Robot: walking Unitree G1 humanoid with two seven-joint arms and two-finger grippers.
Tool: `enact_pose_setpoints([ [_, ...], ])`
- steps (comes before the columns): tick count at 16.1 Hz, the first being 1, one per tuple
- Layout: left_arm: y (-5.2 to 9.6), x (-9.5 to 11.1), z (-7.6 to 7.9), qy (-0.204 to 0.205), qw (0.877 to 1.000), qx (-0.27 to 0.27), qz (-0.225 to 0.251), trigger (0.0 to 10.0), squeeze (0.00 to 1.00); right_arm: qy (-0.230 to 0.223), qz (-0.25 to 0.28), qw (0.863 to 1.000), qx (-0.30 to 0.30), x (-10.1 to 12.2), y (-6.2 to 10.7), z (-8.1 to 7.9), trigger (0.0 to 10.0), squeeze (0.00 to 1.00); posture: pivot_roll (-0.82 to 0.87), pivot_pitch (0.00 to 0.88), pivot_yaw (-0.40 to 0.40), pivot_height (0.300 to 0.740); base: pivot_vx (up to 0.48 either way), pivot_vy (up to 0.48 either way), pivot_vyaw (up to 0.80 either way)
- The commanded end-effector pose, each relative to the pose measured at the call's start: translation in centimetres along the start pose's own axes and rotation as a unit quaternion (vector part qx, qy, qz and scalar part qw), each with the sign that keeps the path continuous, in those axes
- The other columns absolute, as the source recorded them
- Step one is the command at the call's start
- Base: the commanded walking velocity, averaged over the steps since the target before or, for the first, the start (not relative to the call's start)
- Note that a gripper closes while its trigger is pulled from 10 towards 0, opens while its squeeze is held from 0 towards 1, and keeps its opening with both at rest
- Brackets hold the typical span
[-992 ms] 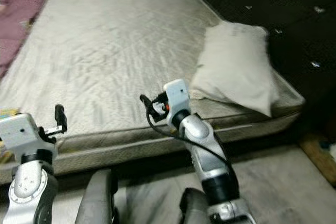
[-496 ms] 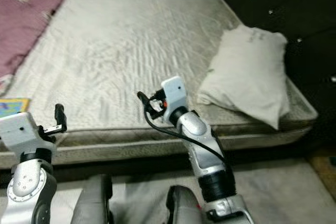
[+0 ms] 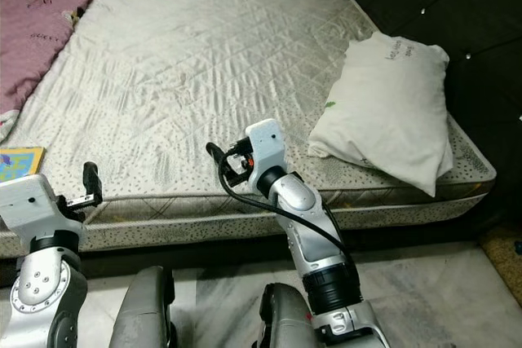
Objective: Clean up the room
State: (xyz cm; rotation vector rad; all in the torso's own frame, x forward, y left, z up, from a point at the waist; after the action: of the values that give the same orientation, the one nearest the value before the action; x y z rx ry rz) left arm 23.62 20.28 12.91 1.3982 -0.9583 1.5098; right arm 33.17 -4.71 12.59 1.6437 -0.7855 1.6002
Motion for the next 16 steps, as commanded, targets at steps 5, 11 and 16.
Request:
enact_pose_setpoints([
  [5,-0.07,0.21,0.00,0.003,1.000,0.008,0.000,10.0,0.00,0.001,-0.001,1.000,0.001,0.15,-0.11,0.22,10.0,0.00,0.03,0.046,-0.087,0.557,0.000,0.000,0.00],
  [11,-0.18,0.17,-0.17,0.010,1.000,0.017,0.000,10.0,0.00,0.003,-0.006,1.000,0.005,-0.09,-0.23,0.18,10.0,0.00,0.03,0.033,-0.092,0.557,0.000,0.000,0.00],
  [16,-0.15,0.05,-0.12,0.010,1.000,0.016,-0.002,10.0,0.00,0.003,-0.007,1.000,0.009,-0.28,-0.22,0.11,10.0,0.00,0.04,0.020,-0.091,0.557,0.000,0.000,0.00],
])
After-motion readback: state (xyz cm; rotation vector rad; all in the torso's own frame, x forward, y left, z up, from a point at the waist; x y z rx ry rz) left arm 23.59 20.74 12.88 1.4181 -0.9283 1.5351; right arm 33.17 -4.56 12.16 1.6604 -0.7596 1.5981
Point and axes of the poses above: a point about 5 cm out from each wrist's last joint towards the gripper, its own y axis pointing back from the gripper into the wrist, its own x axis along the axis of the wrist's last joint, z = x × y, the point moved 3 cm from there along -y, pointing out of the wrist towards the gripper, and after that the axes turned 3 degrees about y, right-handed, at the moved point
